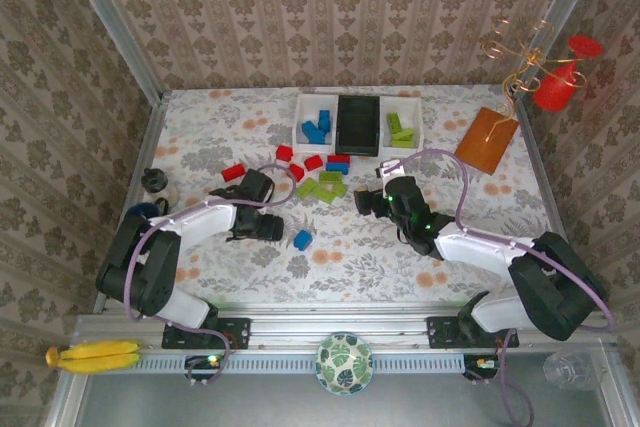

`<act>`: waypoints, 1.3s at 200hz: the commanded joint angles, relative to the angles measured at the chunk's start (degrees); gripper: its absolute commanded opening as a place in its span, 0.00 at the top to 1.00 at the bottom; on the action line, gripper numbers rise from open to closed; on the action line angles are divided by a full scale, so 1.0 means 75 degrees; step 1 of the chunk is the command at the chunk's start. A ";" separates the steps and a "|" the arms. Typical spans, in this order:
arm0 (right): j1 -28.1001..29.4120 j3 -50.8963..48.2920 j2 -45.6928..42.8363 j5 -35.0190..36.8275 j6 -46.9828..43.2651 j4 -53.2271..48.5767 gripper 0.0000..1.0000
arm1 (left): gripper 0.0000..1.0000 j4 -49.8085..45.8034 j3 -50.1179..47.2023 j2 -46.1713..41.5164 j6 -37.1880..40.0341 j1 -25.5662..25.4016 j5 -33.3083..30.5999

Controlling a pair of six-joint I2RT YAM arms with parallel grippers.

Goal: Sort the legos into containers by color
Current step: Pick up the lego from the middle-left of the table, then place the lego in the container.

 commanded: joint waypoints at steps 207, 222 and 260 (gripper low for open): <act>0.0053 0.0150 -0.0242 0.0187 0.0069 -0.0145 0.04 | 0.43 0.1700 0.3943 0.1836 0.0759 -0.0507 -0.0686; 0.0050 0.0150 -0.0219 0.0182 0.0076 -0.0119 0.04 | 0.43 0.1731 0.4271 0.2108 0.0806 -0.0408 -0.0550; 0.0056 0.0150 -0.0206 0.0211 0.0061 -0.0129 0.04 | 0.43 0.1751 0.5247 0.2778 0.0984 -0.0147 -0.0389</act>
